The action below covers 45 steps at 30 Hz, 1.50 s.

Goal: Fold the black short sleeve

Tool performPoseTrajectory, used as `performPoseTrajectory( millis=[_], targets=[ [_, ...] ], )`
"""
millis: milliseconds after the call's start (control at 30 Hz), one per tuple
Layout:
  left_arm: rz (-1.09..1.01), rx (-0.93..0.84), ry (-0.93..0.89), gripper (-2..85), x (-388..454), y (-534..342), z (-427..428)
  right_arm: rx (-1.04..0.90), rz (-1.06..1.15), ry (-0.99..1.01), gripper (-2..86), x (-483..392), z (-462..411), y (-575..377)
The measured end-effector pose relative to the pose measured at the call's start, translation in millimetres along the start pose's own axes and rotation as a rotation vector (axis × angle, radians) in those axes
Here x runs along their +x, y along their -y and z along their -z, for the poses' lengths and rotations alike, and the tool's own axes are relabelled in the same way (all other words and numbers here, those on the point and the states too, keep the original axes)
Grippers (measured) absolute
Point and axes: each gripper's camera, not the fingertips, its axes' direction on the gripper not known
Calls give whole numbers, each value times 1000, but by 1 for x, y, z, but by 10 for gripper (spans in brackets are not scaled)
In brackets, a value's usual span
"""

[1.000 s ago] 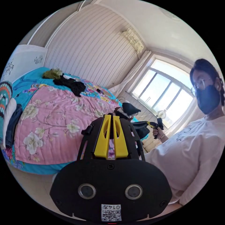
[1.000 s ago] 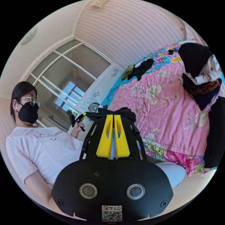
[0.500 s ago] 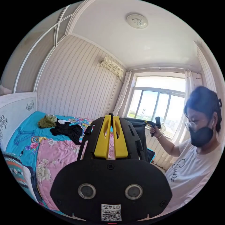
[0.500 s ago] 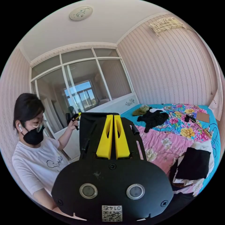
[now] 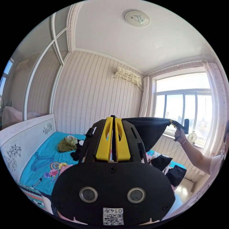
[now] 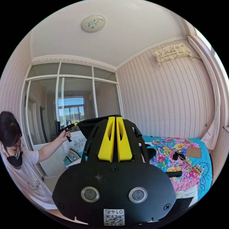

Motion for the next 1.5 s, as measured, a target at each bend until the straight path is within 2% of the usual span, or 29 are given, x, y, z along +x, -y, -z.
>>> performPoseTrajectory(
  millis=[167, 300, 400, 500, 767, 1067, 1267, 1367, 1500],
  targets=[
    [67, -266, 6, -10, -30, -134, -10, -286, -87, -5, -1, 6, -35, -138],
    [272, -565, 22, -10, -51, -280, -23, -575, -408, 15, -1, 25, -73, -293],
    [381, -756, 45, -10, -57, -360, -29, -719, -602, 9, -1, 28, -84, -383],
    [453, -863, 52, -10, -62, -408, -33, -798, -741, 5, -1, 30, -86, -437],
    [511, -922, 45, -10, -72, -447, -33, -890, -854, -12, 0, 32, -85, -492],
    [407, -1029, 64, -10, -68, -463, -26, -1024, -852, 28, 1, 20, -100, -525],
    [369, -1072, 84, -4, -62, -483, -61, -957, -884, -33, 15, 25, -116, -541],
    [349, -1087, 109, 13, -60, -484, -69, -987, -841, -137, 37, 25, -118, -542],
    [350, -1093, 125, 44, -62, -483, -73, -1035, -800, -145, 72, 20, -124, -545]
  ],
)
